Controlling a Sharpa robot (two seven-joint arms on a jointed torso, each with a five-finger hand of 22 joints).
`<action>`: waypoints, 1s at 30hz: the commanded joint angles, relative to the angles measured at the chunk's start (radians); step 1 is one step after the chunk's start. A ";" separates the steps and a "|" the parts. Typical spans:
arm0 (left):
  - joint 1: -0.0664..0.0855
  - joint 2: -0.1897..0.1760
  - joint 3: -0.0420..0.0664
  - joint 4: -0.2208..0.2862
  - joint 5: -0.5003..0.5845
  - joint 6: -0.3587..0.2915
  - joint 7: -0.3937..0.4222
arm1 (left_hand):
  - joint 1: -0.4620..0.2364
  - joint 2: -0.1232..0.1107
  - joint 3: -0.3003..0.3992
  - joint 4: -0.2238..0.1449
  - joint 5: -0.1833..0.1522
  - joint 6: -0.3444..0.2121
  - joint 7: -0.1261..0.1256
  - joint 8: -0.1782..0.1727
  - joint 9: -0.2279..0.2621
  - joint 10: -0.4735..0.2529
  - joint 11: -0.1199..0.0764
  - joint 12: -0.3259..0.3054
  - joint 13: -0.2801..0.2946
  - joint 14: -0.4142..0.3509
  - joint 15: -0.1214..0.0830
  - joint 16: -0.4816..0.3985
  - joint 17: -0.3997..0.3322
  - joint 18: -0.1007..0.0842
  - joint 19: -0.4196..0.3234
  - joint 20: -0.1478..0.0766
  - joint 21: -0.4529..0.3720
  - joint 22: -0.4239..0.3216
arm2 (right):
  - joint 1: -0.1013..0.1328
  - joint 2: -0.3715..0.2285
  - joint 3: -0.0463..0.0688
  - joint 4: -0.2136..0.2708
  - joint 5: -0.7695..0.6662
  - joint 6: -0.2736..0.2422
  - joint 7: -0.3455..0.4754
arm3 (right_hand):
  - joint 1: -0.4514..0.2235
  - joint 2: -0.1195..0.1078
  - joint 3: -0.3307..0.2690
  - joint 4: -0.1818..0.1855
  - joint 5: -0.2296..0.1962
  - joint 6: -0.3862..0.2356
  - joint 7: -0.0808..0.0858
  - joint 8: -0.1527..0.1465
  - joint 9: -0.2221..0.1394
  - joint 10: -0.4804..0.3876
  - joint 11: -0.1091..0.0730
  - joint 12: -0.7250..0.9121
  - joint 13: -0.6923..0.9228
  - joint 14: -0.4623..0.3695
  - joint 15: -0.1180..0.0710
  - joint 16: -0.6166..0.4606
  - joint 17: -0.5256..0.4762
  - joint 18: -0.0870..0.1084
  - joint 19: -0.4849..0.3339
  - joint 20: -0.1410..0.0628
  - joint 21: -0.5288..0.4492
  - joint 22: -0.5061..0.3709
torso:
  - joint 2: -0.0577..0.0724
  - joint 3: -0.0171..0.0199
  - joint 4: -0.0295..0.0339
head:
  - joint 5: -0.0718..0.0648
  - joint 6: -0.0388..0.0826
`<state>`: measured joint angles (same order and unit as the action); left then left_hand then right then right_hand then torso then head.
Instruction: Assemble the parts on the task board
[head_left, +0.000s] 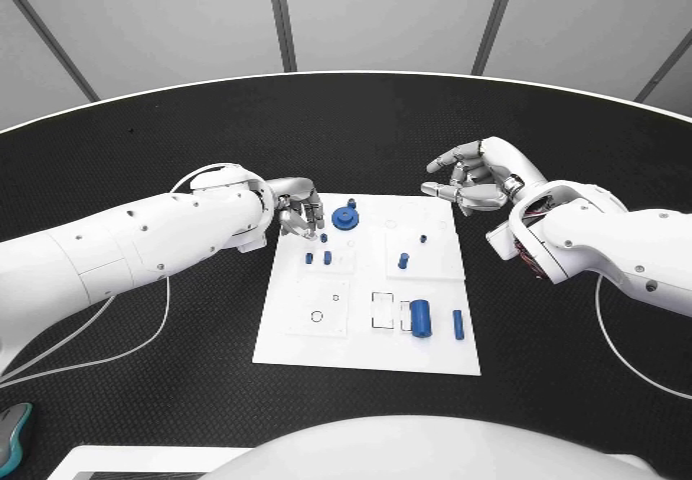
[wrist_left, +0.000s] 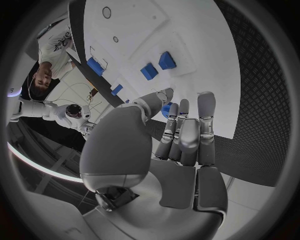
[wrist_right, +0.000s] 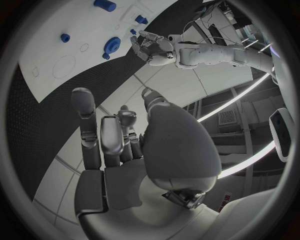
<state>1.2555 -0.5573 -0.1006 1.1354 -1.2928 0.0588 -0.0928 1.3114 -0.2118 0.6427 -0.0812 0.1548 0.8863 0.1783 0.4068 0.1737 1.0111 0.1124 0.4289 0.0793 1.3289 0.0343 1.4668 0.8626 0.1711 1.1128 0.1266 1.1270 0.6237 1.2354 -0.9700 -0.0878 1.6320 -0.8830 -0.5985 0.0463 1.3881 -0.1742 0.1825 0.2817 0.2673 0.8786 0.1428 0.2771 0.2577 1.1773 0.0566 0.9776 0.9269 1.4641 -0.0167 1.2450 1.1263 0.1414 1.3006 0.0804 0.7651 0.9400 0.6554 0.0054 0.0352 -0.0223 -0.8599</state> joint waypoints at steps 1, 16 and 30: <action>0.000 -0.024 0.000 0.006 0.064 -0.016 0.009 | 0.010 0.001 0.001 -0.003 0.000 -0.002 -0.002 -0.006 -0.002 -0.003 -0.003 -0.006 -0.001 -0.007 0.001 -0.004 -0.007 0.007 -0.008 0.000 -0.005 -0.002 | 0.000 0.000 0.000 -0.011 -0.002 0.037 -0.015 | 0.040 0.002 0.043 -0.001 -0.001 0.013 0.001 0.005 -0.003 -0.105 0.001 -0.187 -0.170 -0.010 -0.006 -0.027 -0.025 0.019 -0.023 0.000 -0.050 -0.033 | -0.003 0.0002 -0.0010 | -0.002 0.004; 0.001 -0.190 0.000 0.083 1.031 -0.103 0.142 | 0.003 0.020 0.000 0.007 0.002 0.020 0.004 -0.011 -0.010 0.005 0.001 -0.017 -0.004 -0.220 0.001 -0.173 -0.480 0.015 -0.080 -0.004 -0.092 -0.083 | 0.000 0.015 0.000 -0.078 -0.575 0.277 -0.143 | 0.072 -0.078 0.341 -0.089 -0.095 0.093 0.001 0.021 -0.002 -0.067 0.014 -0.693 -0.601 0.031 0.004 0.044 0.070 -0.012 0.052 0.004 0.137 0.134 | -0.014 -0.0003 -0.0037 | -0.063 0.039; 0.001 -0.272 -0.001 0.185 1.360 -0.048 0.234 | -0.003 0.023 -0.021 0.014 0.003 0.022 0.003 -0.012 -0.013 0.009 0.001 -0.021 -0.005 -0.246 0.001 -0.198 -0.497 0.015 -0.096 -0.003 -0.123 -0.101 | -0.007 0.071 0.000 -0.127 -0.756 0.345 -0.202 | 0.029 -0.109 0.376 -0.108 -0.097 0.058 0.025 -0.006 -0.011 -0.092 0.040 -0.775 -0.681 0.041 0.025 0.084 0.113 -0.019 0.060 0.018 0.177 0.176 | -0.010 -0.0015 -0.0042 | -0.085 0.063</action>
<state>1.2566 -0.8267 -0.1013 1.3163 0.0573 0.0085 0.1391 1.3138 -0.1902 0.6280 -0.0683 0.1548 0.9008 0.1820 0.3988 0.1625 1.0116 0.1124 0.4066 0.0745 1.0895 0.0342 1.2731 0.3672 0.1704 1.0251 0.1252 1.0108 0.5241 1.2284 -0.9031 -0.0881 1.5093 -1.6372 -0.2549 -0.1552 1.4275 -0.2808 0.5539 0.1738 0.1728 0.9418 0.1702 0.2771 0.2471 1.0864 0.0896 0.2053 0.2472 1.4668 0.0018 1.3264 1.2389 0.1316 1.3580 0.0946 0.9398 1.1152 0.6443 0.0041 0.0311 -0.1042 -0.8006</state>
